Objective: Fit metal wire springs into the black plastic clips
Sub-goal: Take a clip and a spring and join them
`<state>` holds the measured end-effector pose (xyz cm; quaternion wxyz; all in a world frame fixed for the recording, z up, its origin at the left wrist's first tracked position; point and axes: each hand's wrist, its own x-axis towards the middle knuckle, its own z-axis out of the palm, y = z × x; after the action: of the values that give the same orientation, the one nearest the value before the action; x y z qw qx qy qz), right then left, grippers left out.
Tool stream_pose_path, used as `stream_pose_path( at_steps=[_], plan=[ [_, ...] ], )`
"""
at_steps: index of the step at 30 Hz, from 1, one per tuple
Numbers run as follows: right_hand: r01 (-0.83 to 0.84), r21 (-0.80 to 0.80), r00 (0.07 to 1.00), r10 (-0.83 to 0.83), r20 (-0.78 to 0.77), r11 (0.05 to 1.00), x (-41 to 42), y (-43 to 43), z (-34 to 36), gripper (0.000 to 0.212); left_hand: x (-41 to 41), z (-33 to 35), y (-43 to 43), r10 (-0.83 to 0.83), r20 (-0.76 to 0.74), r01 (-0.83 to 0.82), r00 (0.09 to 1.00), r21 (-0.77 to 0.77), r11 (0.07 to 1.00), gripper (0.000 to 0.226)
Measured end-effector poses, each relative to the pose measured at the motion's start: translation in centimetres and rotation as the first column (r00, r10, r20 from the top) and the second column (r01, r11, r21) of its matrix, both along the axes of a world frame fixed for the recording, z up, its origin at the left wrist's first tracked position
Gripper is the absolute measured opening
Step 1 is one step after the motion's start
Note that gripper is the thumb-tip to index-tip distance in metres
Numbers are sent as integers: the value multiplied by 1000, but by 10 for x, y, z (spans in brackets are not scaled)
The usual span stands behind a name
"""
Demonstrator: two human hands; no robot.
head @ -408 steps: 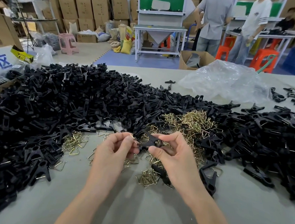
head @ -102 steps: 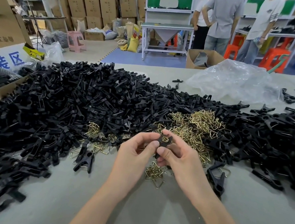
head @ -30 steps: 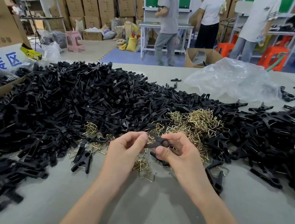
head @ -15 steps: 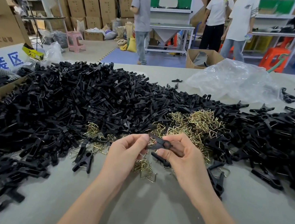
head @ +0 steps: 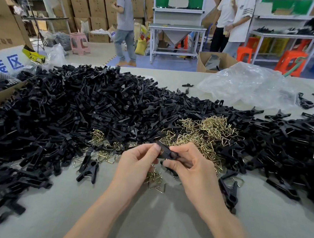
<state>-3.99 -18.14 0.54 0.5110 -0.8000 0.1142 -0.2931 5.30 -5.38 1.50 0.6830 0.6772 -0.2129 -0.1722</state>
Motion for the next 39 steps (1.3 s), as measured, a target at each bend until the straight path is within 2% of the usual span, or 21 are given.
stream_pose_path(
  at_steps=[4, 8, 12, 14, 18, 28, 32, 35, 39],
  plan=[
    [9, -70, 1000, -9, -1, 998, 1, 4, -2, 31, -7, 2, -1, -55, 89, 52, 995, 29, 998, 28],
    [0, -248, 997, 20, 79, 969, 2, 8, -3, 23, -18, 3, -5, -125, 78, 123, 989, 25, 992, 33],
    [43, -405, 993, 6, 120, 913, 5, 13, -4, 17, -21, 2, -10, 5, -7, -5, 1000, -10, 1000, 29],
    [45, -440, 993, 8, 118, 897, 6, 15, -4, 18, -18, 3, -10, 77, -1, -77, 997, 1, 997, 38],
    [59, -507, 993, 1, 116, 860, 7, 17, -6, 19, -13, 0, -12, 82, -20, -83, 996, -38, 996, 40],
    [18, -539, 997, 28, 77, 842, 9, 18, -7, 14, -17, -9, -19, 59, 31, -59, 998, -15, 998, 32],
    [12, -491, 998, 19, 59, 871, 12, 14, -11, 37, -19, -11, -22, 135, 158, -140, 978, 19, 990, 30],
    [-44, -410, 998, 59, 23, 911, 12, 15, -9, 20, -19, -12, -22, 159, 173, -173, 972, 66, 983, 34],
    [-78, -354, 996, 87, 10, 932, 12, 15, -8, 11, -17, -14, -24, 163, 221, -187, 962, 97, 978, 48]
  ],
)
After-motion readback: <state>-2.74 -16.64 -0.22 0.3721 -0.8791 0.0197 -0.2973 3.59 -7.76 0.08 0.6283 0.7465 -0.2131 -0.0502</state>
